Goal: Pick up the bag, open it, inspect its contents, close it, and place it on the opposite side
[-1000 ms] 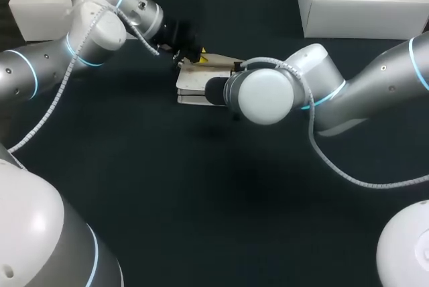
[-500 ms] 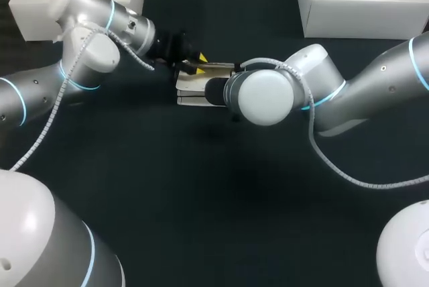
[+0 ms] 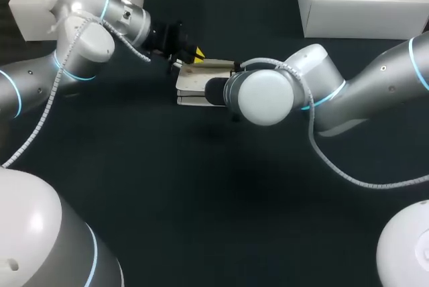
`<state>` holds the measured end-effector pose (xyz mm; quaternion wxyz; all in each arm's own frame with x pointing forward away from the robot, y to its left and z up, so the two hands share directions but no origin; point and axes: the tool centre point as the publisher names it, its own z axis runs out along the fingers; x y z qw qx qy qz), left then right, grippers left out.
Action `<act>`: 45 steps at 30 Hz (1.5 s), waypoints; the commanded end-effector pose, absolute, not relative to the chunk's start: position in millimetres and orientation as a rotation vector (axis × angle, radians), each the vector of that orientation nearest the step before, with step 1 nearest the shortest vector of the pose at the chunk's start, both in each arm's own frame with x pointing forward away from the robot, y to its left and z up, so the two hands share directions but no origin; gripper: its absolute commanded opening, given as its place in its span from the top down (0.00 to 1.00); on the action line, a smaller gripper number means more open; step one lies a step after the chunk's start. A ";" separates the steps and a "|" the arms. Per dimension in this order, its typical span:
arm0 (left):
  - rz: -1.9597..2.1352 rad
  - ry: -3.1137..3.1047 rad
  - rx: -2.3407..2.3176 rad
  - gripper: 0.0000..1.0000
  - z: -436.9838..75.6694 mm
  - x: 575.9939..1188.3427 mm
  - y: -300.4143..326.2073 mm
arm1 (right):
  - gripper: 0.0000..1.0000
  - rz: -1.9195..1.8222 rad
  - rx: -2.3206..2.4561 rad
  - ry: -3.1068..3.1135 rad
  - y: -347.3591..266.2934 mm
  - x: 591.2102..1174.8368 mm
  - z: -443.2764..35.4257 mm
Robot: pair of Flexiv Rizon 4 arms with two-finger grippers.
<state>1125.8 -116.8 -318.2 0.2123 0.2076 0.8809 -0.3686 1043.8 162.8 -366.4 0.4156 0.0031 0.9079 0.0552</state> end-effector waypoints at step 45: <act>-1.019 2.323 0.674 0.72 -357.3 1095.2 -112.5 | 1.00 0.142 0.009 2.274 163.5 1044.6 -369.3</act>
